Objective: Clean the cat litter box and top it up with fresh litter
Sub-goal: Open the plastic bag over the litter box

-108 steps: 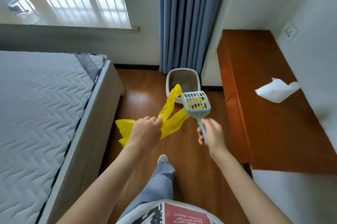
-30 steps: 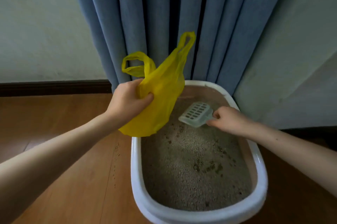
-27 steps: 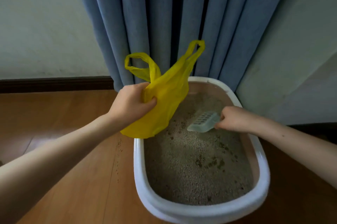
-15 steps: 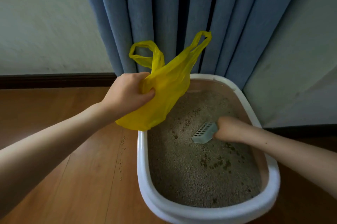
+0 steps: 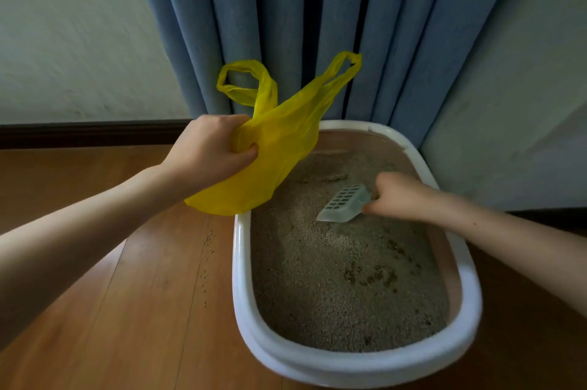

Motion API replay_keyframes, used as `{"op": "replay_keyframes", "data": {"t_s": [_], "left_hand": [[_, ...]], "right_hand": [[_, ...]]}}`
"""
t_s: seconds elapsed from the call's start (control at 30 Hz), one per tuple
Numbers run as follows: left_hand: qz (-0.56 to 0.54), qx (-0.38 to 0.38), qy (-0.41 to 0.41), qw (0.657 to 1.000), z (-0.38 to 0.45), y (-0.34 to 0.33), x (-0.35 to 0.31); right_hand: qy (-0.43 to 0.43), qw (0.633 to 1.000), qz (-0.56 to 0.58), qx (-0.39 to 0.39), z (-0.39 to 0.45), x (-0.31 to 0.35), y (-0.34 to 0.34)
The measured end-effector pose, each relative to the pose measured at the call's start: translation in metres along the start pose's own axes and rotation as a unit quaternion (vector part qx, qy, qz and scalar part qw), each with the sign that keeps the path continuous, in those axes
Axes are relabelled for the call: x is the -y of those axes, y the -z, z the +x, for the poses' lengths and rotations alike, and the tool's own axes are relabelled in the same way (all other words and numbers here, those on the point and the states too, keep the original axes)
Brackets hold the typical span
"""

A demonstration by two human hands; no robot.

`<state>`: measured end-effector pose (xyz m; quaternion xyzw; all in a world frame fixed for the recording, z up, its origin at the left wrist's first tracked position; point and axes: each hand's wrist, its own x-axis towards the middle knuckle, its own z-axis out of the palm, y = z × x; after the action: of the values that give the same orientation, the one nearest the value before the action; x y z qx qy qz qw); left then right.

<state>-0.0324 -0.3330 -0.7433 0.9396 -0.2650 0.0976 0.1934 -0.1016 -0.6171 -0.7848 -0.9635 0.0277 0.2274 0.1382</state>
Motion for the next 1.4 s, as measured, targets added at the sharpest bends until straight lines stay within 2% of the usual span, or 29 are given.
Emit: {"op": "replay_keyframes", "data": {"t_s": [0.23,0.37,0.5,0.67,0.77,0.83,0.93,1.03,1.1,1.2,1.33,1.4], "left_hand": [[0.018,0.01,-0.079,0.997,0.007,-0.015,-0.02],[0.019,0.028,-0.115,0.993,0.009,-0.024,-0.034],[0.004,0.023,-0.1,0.995,0.012,-0.021,-0.035],[0.022,0.017,-0.105,0.994,0.011,-0.017,-0.036],[0.032,0.021,-0.117,0.992,0.009,-0.016,-0.035],[0.033,0.028,-0.125,0.991,0.007,-0.017,-0.035],[0.043,0.04,-0.141,0.988,0.005,-0.02,-0.034],[0.063,0.04,-0.15,0.986,0.006,-0.024,-0.034],[0.071,0.038,-0.147,0.986,0.007,-0.027,-0.036],[0.072,0.045,-0.156,0.984,0.006,-0.029,-0.039],[0.068,0.053,-0.167,0.982,0.005,-0.029,-0.041],[0.07,0.049,-0.164,0.983,0.006,-0.029,-0.039]], "right_hand": [[-0.065,0.987,-0.097,0.114,-0.032,-0.035,0.03],[-0.073,0.989,-0.08,0.099,-0.033,-0.049,0.012],[-0.049,0.993,-0.061,0.084,-0.028,-0.05,-0.009],[-0.007,0.997,0.071,0.008,-0.022,-0.051,-0.055],[0.004,0.998,0.07,-0.005,-0.019,-0.049,-0.038],[0.028,0.999,0.032,0.023,-0.023,-0.044,-0.014],[0.013,0.989,-0.084,0.119,-0.035,-0.039,0.015],[-0.018,0.966,-0.188,0.176,-0.043,-0.039,0.018],[-0.016,0.96,-0.208,0.187,-0.044,-0.042,0.008],[0.011,0.973,-0.159,0.165,-0.045,-0.053,-0.012],[0.032,0.993,0.012,0.112,-0.046,-0.071,-0.021],[0.03,0.994,0.054,0.087,-0.047,-0.072,-0.014]]}}
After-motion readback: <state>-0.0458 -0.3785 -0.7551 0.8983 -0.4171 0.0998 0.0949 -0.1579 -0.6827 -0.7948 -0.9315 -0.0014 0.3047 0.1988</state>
